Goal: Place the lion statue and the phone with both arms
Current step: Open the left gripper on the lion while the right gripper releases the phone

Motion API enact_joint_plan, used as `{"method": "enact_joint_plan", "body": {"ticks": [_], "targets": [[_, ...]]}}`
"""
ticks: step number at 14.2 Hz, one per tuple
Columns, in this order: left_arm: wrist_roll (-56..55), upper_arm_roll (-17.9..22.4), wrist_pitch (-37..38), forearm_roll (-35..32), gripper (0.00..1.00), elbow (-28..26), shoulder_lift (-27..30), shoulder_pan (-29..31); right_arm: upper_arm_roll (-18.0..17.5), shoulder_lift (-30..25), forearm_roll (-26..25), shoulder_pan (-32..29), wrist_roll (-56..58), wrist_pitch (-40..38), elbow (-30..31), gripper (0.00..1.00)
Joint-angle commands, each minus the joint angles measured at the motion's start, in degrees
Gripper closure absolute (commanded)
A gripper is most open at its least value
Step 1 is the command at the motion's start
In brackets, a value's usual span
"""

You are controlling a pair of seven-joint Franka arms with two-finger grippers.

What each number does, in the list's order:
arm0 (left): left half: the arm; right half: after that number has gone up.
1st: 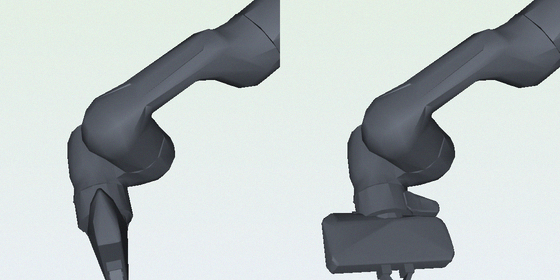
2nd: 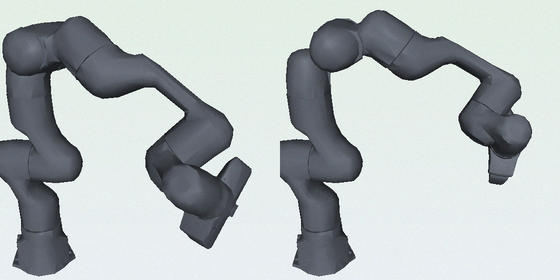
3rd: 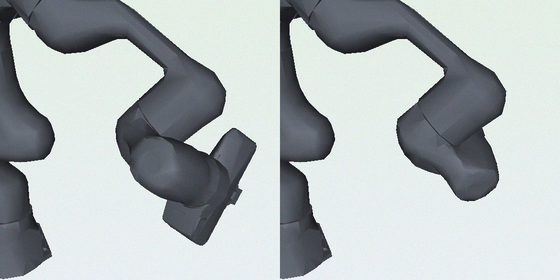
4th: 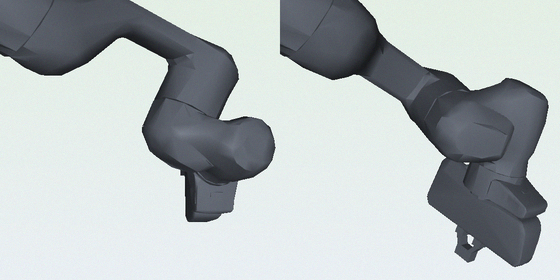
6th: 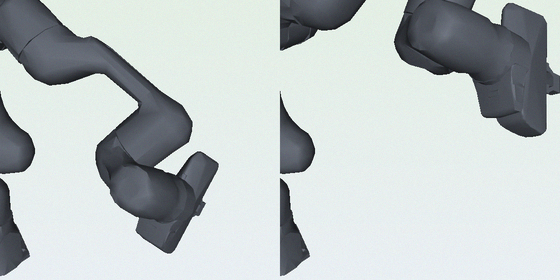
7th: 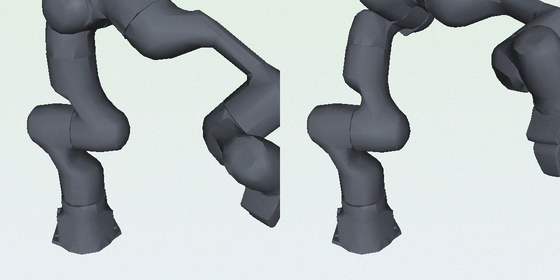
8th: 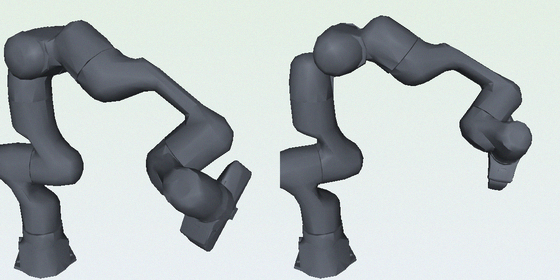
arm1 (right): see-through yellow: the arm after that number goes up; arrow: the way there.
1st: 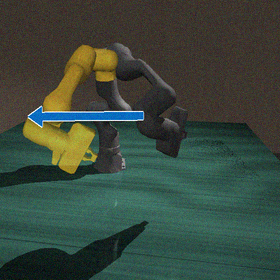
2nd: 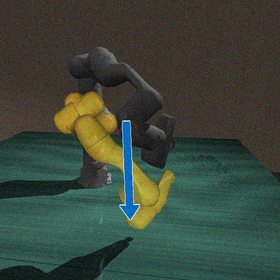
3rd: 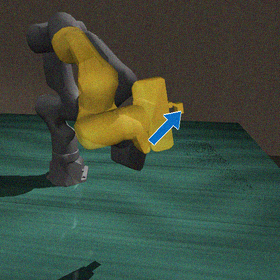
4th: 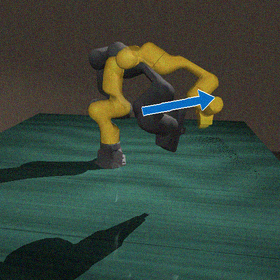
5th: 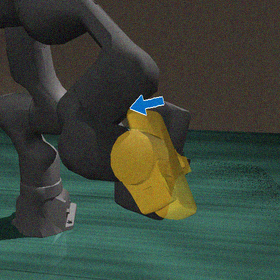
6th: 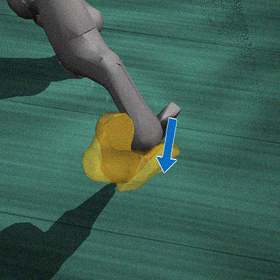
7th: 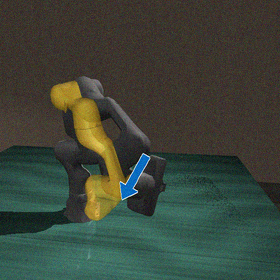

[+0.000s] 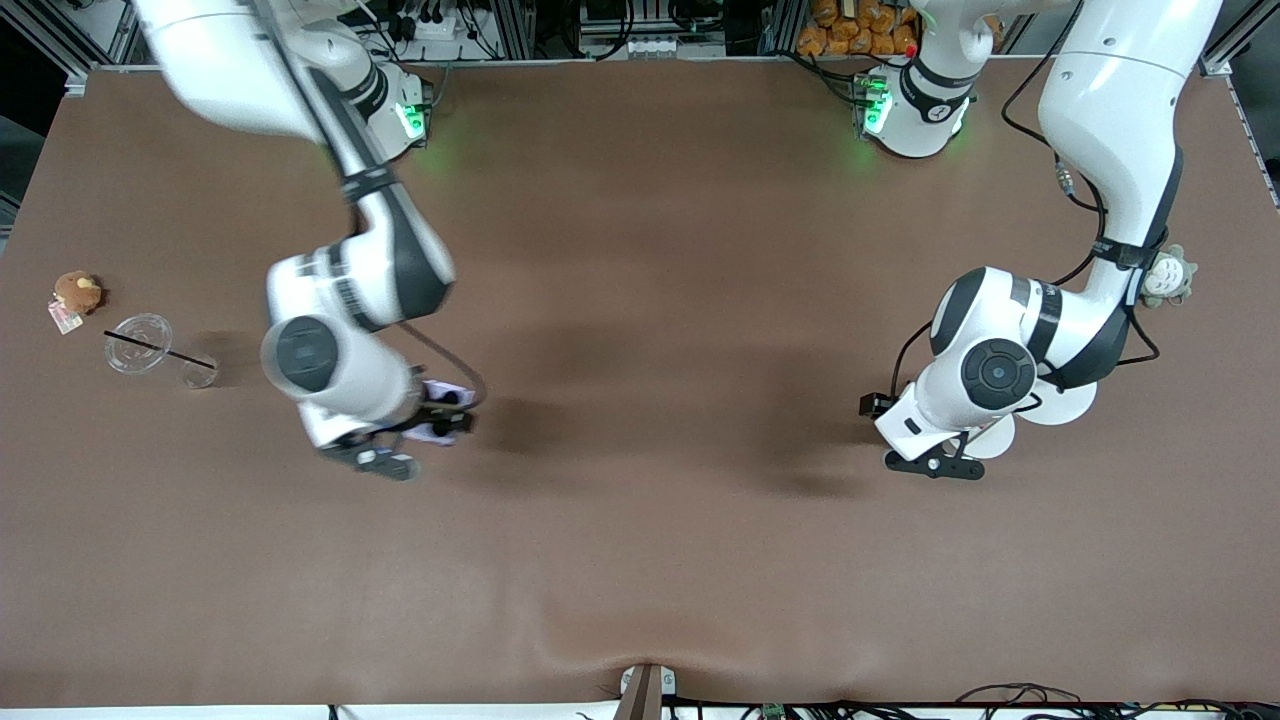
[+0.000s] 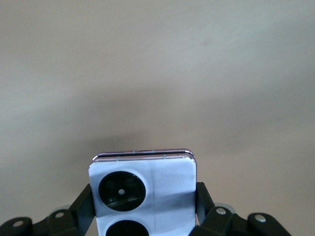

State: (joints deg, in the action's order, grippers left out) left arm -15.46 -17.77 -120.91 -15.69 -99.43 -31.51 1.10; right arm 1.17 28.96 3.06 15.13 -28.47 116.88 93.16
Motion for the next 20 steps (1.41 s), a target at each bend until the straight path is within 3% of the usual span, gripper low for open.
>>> {"method": "enact_joint_plan", "body": {"ticks": [1, 7, 13, 18, 20], "targets": [[-0.5, -0.1, 1.7, -1.4, 0.00, -0.8, 2.2, -0.1, -1.6, -2.1, -0.2, -11.8, 14.7, 0.5, 4.0, 0.88], [-0.6, -0.2, 2.8, -1.4, 0.00, -0.3, 3.6, -1.5, -1.5, -0.3, -0.6, -25.4, 36.4, 6.2, 9.8, 0.87], [-0.5, -1.2, 5.9, -1.4, 0.00, 1.6, 5.1, -1.3, -1.4, 0.4, -0.9, -27.6, 37.4, 12.0, 17.5, 0.87], [0.6, -1.5, 11.0, -0.4, 0.00, 1.8, 11.4, -0.9, -1.4, 3.7, -2.2, -30.8, 39.5, 14.3, 17.6, 0.87], [1.2, -1.8, 15.8, 0.3, 0.00, 3.7, 13.9, -0.7, -1.5, 4.8, -2.2, -31.8, 39.5, 14.7, 17.5, 0.82]]}}
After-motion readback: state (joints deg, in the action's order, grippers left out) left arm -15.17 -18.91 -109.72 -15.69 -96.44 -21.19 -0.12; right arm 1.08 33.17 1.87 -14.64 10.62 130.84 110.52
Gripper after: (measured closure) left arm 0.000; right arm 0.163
